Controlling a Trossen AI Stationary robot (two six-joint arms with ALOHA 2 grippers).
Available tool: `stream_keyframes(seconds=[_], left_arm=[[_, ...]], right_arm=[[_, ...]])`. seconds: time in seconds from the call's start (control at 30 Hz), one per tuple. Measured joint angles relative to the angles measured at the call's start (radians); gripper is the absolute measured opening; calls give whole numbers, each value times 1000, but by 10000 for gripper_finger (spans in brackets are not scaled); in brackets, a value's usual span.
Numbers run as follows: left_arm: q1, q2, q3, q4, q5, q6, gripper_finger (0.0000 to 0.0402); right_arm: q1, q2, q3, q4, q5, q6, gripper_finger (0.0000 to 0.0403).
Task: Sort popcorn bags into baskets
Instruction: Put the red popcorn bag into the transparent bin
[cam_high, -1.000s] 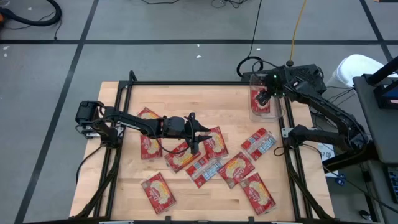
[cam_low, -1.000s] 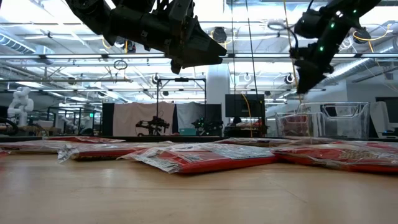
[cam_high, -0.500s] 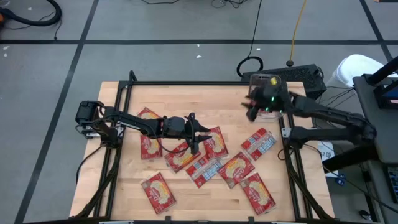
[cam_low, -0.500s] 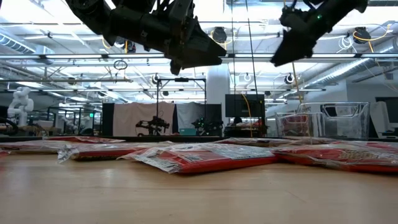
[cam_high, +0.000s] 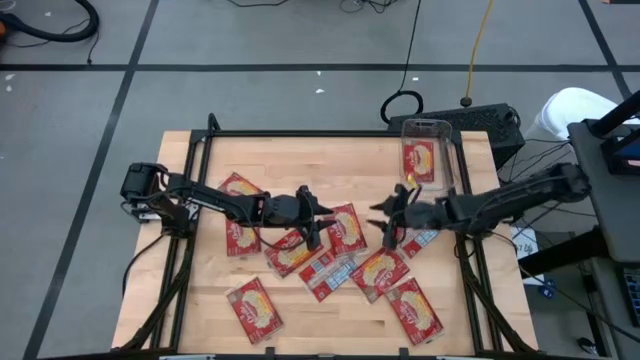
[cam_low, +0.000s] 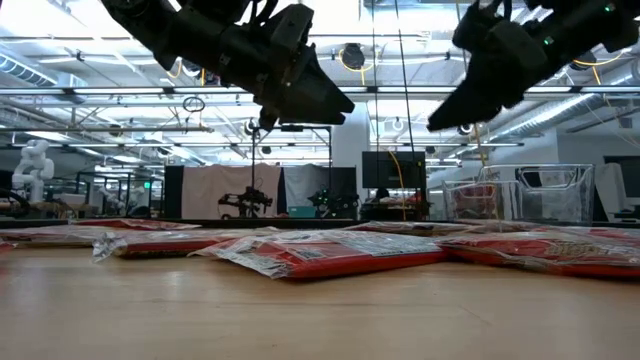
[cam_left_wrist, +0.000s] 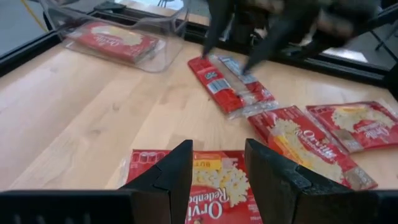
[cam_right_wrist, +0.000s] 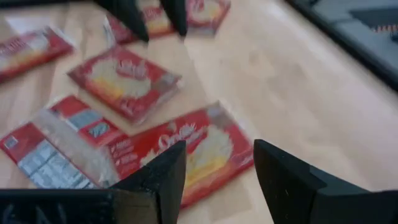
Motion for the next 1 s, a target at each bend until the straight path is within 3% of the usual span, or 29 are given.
stream_keyframes(seconds=[0.33, 0.57, 0.8, 1.0], left_arm=[[-23, 0, 0, -27, -1, -5, 149], [-63, 0, 0, -55, -110, -4, 149], [-64, 45, 1, -31, -189, 1, 149], [-50, 143, 0, 10, -192, -31, 149]], right_arm=[[104, 212, 0, 36, 16, 220, 178], [98, 267, 0, 35, 19, 425, 178], [98, 319, 0, 34, 14, 467, 178], [98, 330, 0, 50, 18, 544, 178]])
